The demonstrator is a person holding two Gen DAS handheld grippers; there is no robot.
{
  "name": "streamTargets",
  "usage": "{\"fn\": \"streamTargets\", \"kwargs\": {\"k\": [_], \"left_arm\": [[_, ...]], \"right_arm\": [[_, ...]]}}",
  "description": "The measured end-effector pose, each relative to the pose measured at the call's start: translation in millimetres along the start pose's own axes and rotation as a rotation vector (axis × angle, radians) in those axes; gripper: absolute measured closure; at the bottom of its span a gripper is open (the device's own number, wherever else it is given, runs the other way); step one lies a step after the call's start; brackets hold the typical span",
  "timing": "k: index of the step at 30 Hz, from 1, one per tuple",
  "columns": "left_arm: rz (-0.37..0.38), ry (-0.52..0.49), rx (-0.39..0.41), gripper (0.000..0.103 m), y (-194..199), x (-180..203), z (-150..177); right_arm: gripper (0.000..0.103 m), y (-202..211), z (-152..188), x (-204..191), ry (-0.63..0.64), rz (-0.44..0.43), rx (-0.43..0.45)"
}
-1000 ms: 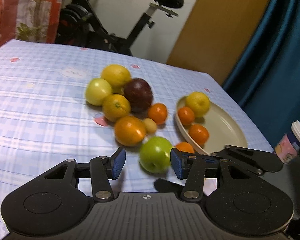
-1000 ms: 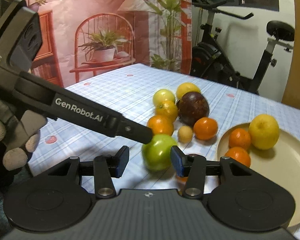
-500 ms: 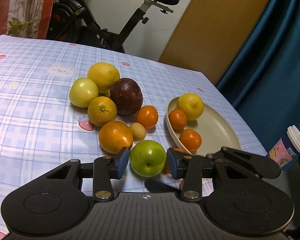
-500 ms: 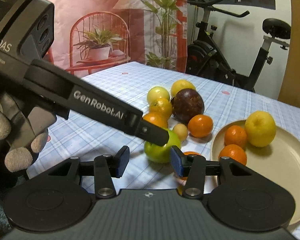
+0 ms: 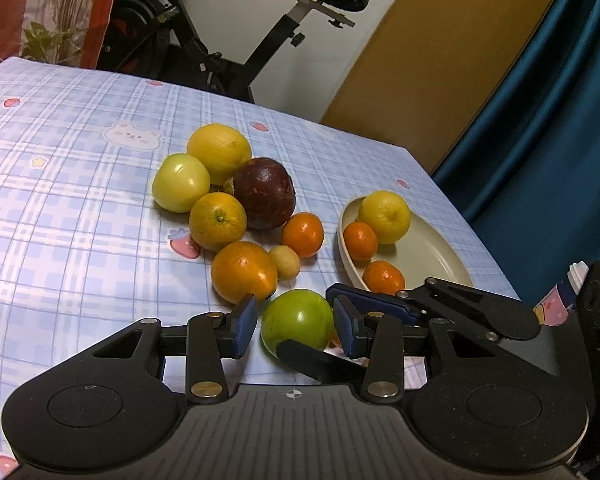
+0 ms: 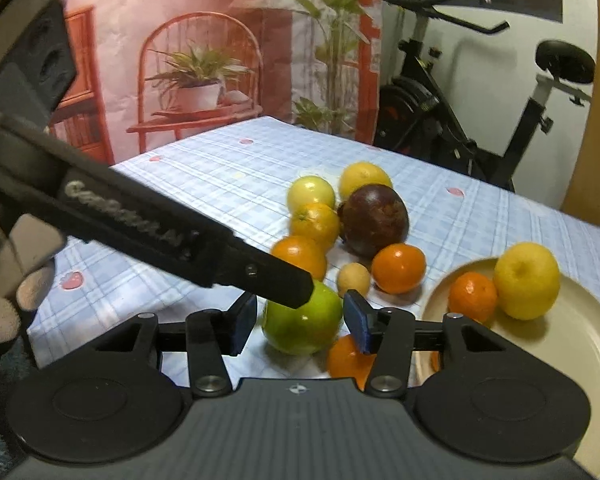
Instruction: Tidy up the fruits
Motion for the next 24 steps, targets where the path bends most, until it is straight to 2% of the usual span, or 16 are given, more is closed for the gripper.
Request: {"fn": "streamTargets", "kwargs": {"k": [8, 14, 20, 24], "left_arm": [[0.014, -0.015, -0.062, 0.059, -6.1, 0.7, 5.0], [0.017, -0.052, -0.059, 0.058, -8.5, 2.4, 6.4], [0.019, -0.017, -0.046, 0.058, -1.7, -4.8, 4.8], [0.028, 0.003, -0.046, 0.058, 1.9, -7.1, 6.1]], "right_arm": [[0.052, 11.3, -1.7, -14.4, 0.016, -0.041, 0.028], [0.052, 10.1, -0.9, -12.4, 0.012, -0.026, 0.019], [0.052, 3.3, 2.0, -5.1, -0.011, 0.001, -0.009], [0.052, -5.5, 2.9, -4.9, -0.027, -0.026, -0.031]]}}
Point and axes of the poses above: each gripper's, at about its wrist camera, not at the fingertips, and y roughly against the way its jaws point, x to its right, z to its underside, the point moved 8 cm from there along -y, roughly the way its jaws point, and after that the axes turned 1 degree about z, right-handed, at the moved point
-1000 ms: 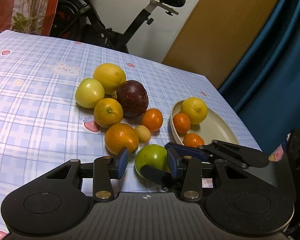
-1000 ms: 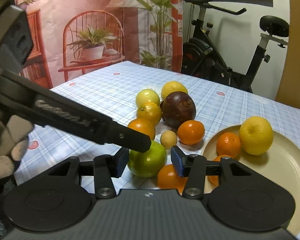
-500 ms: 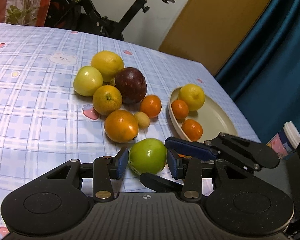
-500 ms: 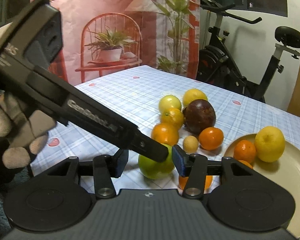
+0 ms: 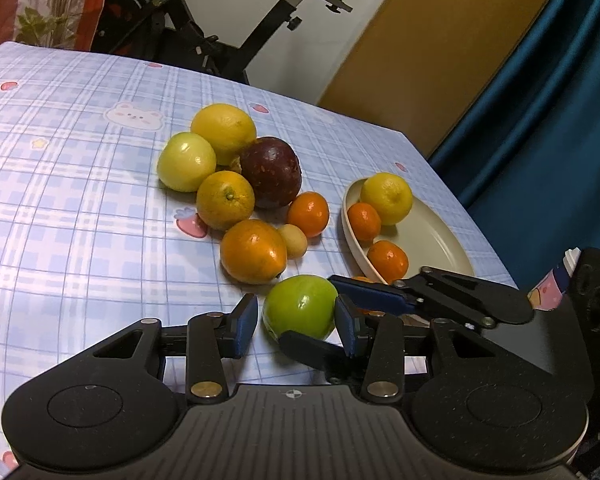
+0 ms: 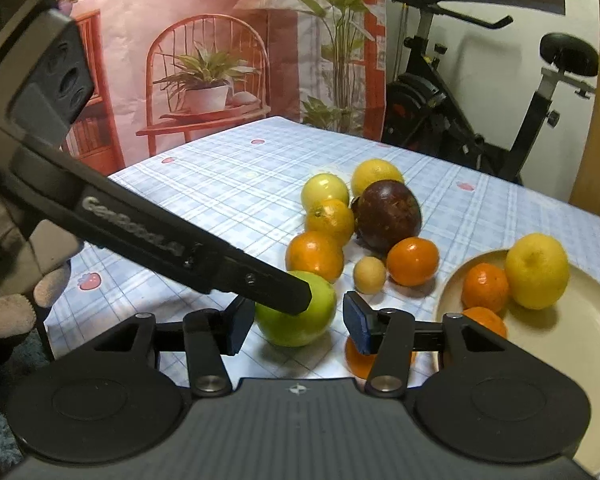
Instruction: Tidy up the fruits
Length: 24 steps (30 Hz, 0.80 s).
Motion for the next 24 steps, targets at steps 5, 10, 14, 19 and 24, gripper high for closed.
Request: {"fn": "streamTargets", "kwargs": {"k": [5, 10, 14, 19, 24], "left_arm": [[0.013, 0.021, 0.000, 0.058, -2.6, -1.6, -1.4], [0.009, 0.000, 0.003, 0.058, -5.6, 5.7, -0.3], [0.008, -0.048, 0.044, 0.058, 0.4, 23.3, -11.7], [0.022, -0.091, 0.062, 0.058, -6.1, 48.4, -21.2], [0.018, -0.193, 0.069, 0.058, -19.8, 82.5, -29.8]], "right_arm": [[0.051, -6.5, 2.6, -3.0, 0.007, 0.009, -0.014], [0.052, -4.5, 3.3, -3.2, 0.009, 0.023, -0.009], [0.052, 6.8, -4.5, 0.3, -0.004, 0.040, 0.045], [0.052, 26.6, -12.5, 17.7, -0.039, 0.073, 0.096], [0.052, 46.8, -13.9, 42.5, -0.085, 0.117, 0.125]]}}
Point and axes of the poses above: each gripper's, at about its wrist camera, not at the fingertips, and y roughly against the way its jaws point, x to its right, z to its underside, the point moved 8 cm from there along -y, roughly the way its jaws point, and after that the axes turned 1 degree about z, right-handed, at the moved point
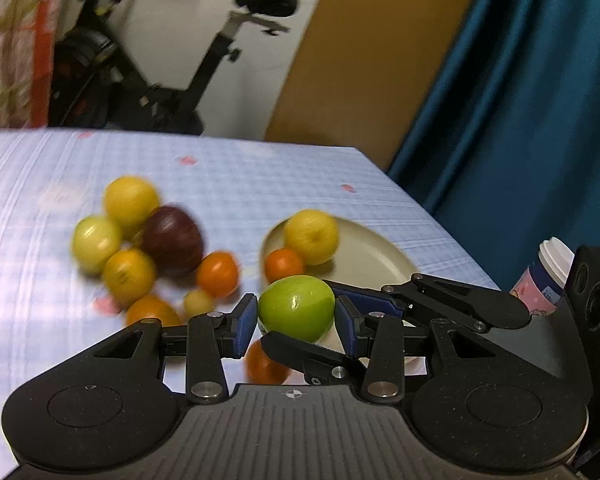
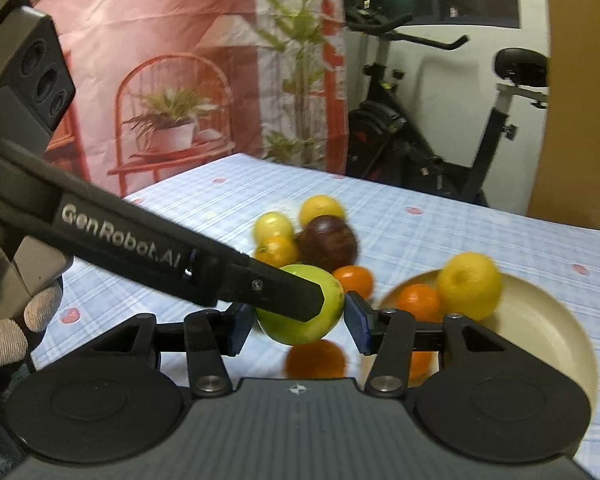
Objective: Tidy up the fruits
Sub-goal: 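Lift the green apple and carry it over the plate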
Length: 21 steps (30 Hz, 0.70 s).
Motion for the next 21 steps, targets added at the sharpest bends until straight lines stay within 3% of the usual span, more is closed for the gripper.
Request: {"fn": "streamTargets", "kwargs": {"k": [11, 21], "left_arm": [[0.062, -0.074, -0.045, 0.058, -60.0, 44.1, -28.8], [0.038, -0.095, -0.117, 0.058, -100.6, 45.2, -24.7]], "right_arm": [[0.052, 19.7, -5.6, 75.0, -0.089, 0.118, 0.010], [0.052, 1.1, 8.3, 109.1, -0.145, 0.140, -0.056]]}}
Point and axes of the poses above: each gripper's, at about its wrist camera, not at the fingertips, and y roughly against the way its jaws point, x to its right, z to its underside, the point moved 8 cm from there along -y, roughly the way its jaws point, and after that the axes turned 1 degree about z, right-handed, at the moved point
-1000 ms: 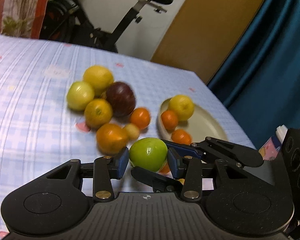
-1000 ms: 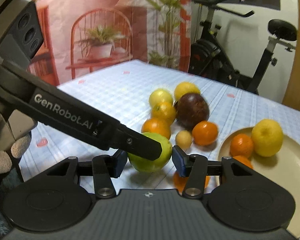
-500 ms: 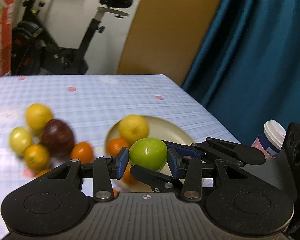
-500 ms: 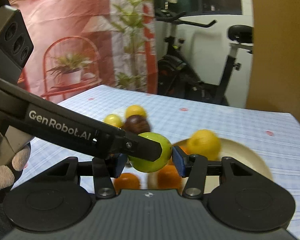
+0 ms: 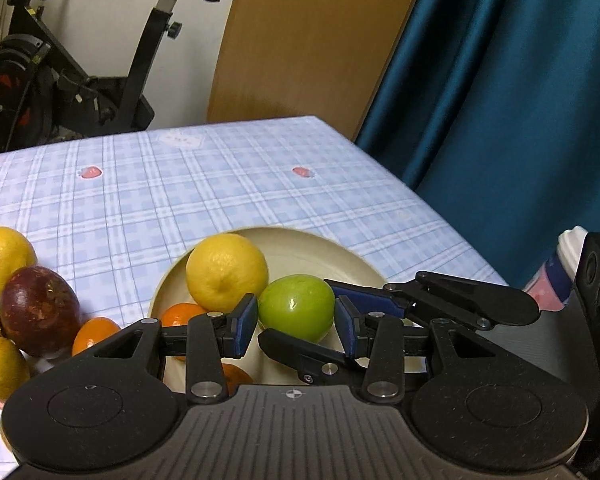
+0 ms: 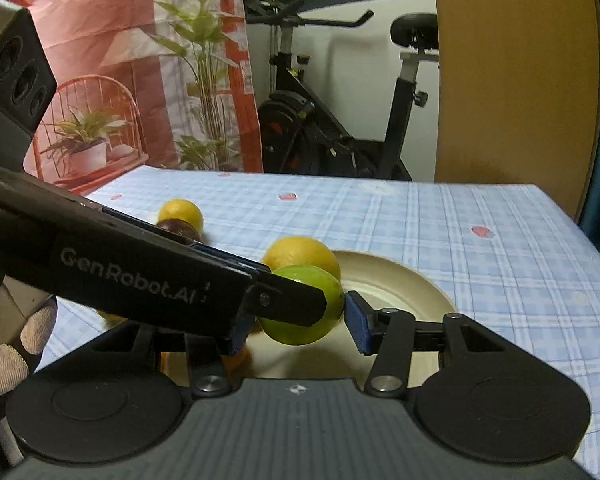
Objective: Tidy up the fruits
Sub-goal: 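Lift the green apple and carry it over the plate, then lower the green apple onto the plate and open the right gripper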
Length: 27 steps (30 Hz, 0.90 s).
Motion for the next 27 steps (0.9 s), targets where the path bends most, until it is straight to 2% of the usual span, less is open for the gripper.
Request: {"fn": "streamTargets", "kwargs": {"k": [9, 17, 20, 23, 25, 27], "left_arm": [[-0.022, -0.003, -0.026, 0.059, -13.5, -9.0, 1.3], [-0.033, -0.003, -0.016, 0.058, -9.6, -10.0, 1.9], [-0.042, 0.001, -0.007, 0.057, -3.7, -10.8, 1.5], [-0.052, 0.009, 0.009, 0.055, 5.0, -13.8, 0.4], [-0.063, 0.014, 0.023, 0.048, 12.1, -16.3, 0.6], [-0.077, 0.016, 0.037, 0.048, 19.2, -19.1, 0.5]], "right_arm": [[0.052, -18.4, 7.8, 3.2, -0.017, -0.011, -0.052], [0.051, -19.7, 7.9, 3.6, -0.023, -0.004, -0.050], [0.048, -18.8, 7.0, 3.0, -0.023, 0.014, -0.056], [0.039, -15.0, 6.2, 1.8, -0.028, 0.016, -0.055], [0.038, -11.6, 6.8, 0.2, -0.027, 0.020, -0.056], [0.038, -6.7, 7.7, -1.7, -0.027, 0.019, -0.054]]}}
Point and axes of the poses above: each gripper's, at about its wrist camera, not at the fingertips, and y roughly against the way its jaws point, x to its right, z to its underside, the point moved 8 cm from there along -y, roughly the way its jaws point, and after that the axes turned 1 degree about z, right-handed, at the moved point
